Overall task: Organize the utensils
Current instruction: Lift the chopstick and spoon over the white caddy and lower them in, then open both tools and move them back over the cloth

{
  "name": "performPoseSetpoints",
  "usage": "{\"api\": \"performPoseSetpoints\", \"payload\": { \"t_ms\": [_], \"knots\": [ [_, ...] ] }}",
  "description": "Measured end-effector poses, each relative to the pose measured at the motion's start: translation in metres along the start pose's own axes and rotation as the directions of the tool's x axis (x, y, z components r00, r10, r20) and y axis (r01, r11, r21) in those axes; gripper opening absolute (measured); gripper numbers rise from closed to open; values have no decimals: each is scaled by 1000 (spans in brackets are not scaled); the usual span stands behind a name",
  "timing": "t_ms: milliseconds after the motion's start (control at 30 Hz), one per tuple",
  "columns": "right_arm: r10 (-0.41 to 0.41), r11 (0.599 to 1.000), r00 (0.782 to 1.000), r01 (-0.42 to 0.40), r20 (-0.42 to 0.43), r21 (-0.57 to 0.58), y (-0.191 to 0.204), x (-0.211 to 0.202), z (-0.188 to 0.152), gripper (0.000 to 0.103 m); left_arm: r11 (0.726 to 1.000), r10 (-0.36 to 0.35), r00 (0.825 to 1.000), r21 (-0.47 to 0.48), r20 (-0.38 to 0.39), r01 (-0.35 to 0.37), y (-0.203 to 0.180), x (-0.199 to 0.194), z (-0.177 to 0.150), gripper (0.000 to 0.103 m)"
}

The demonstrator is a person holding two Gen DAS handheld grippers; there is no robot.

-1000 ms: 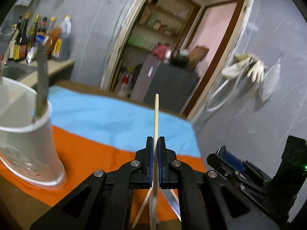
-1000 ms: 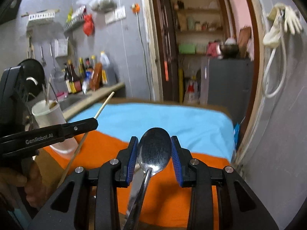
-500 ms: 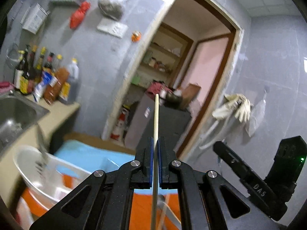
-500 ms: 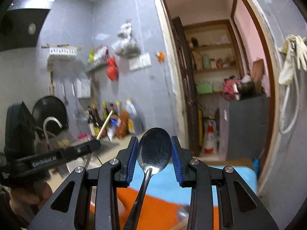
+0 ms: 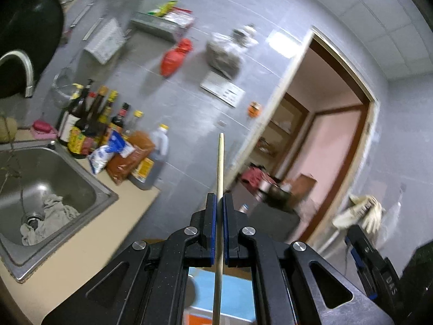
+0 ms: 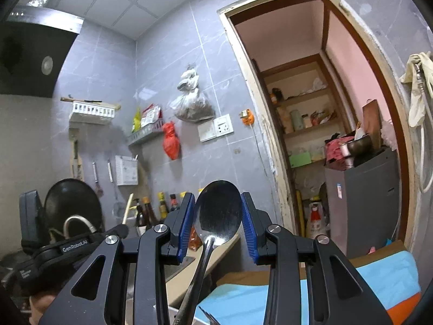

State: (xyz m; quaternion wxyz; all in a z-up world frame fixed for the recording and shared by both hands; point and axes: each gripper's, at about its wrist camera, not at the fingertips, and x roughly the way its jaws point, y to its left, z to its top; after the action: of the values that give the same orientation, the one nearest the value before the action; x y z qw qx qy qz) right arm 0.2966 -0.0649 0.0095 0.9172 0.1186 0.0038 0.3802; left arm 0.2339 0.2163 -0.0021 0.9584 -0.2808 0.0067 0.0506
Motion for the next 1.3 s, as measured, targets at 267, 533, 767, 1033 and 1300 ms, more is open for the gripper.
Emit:
{"api": "performPoseSetpoints", "payload": {
  "t_ms": [267,533,767,1033,1300],
  "knots": [
    [-66,993,998,68,26,-99,19,16,-40,32,999,43,999,-16,24,-42,27,4,-21,2],
    [-44,977,999,37,-27,-211,31,18,-71,32,995,63,996,75,61,-68,23,0,-49,2],
    [-41,973,998,29,-47,-228,29,14,-81,32,990,53,997,131,51,-59,18,-3,-63,2],
    [-11,980,996,-8,-92,-200,24,8,-80,33,990,50,998,134,-38,-44,16,-14,-72,3],
    [15,993,990,-31,-143,-113,19,-8,-63,59,992,51,991,125,-122,-36,4,-31,-67,39]
  ]
}}
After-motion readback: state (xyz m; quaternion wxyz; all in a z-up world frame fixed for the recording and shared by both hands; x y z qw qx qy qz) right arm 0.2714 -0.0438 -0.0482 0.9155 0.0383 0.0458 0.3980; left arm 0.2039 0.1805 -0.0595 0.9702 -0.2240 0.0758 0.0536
